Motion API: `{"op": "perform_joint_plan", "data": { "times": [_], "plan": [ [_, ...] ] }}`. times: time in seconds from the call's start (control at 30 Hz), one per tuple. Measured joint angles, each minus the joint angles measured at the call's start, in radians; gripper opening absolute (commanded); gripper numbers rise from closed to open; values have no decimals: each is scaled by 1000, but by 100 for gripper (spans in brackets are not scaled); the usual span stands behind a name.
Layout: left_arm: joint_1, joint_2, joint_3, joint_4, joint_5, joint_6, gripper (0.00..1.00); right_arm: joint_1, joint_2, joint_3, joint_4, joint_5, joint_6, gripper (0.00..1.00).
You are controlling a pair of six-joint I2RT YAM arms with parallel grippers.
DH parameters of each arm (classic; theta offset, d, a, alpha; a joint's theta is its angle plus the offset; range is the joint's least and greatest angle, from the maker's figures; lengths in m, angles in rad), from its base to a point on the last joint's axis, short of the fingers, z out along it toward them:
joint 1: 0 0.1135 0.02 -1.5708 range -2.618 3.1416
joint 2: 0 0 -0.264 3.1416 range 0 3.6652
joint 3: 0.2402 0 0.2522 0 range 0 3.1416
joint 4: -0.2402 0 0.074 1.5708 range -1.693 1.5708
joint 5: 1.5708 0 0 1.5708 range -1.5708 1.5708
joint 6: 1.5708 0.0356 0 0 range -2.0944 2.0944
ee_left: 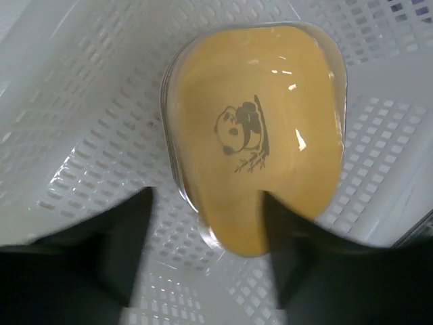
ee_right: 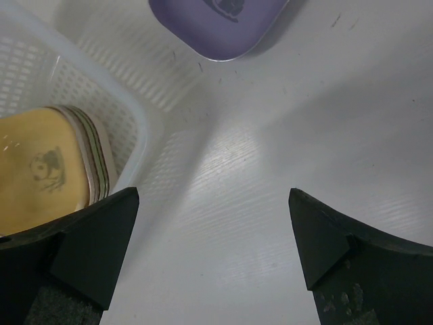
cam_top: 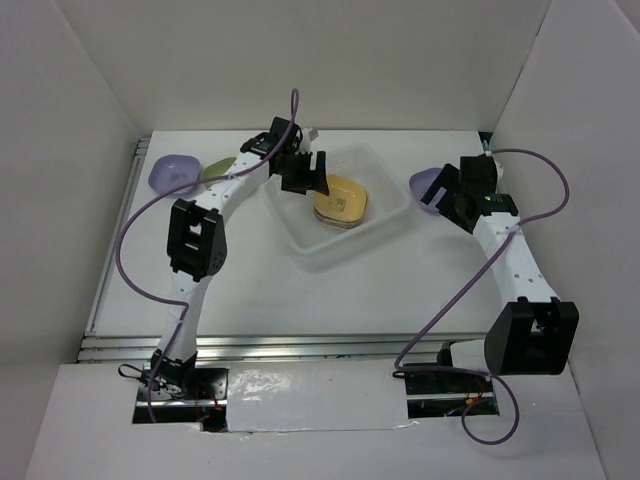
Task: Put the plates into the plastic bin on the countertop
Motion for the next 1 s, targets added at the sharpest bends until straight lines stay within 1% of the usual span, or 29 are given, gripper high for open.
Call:
{"op": "perform_joint_plan", "data": {
  "times": [0.03,0.17,0.27,0.37,0.5,0.63,0.67,0.73,0.83,0.9,0.93,1.0],
  "plan": [
    [-1,0,0,1,-1,6,99,-3,0,0,6,-7,2,100],
    [-13,-3,0,-1,0,-6,99,-33,2,-39,89,-63,23,100],
    [-27,-60,-42,3,-10,-20,99,-74,53,-67,139,-97,64,100],
    [-57,-219,-164,32,-39,-72,99,-110,210,-15,164,-93,117,100],
    [-109,-564,-391,87,-93,-144,99,-146,446,132,176,-97,167,98],
    [-139,-842,-520,114,-158,-166,99,-174,584,251,156,-93,193,95],
    [-138,-893,-544,114,-180,-166,99,-181,613,284,148,-88,195,93],
    [-130,-958,-584,106,-220,-168,99,-193,672,356,126,-87,197,91],
    [-102,-999,-642,81,-269,-169,99,-209,730,413,107,-87,195,84],
    [-76,-1000,-676,66,-281,-169,99,-215,756,428,86,-87,187,74],
    [-63,-998,-694,58,-282,-169,99,-218,771,436,73,-87,184,72],
    [-39,-996,-726,46,-282,-169,99,-222,805,464,45,-89,177,62]
  ]
}}
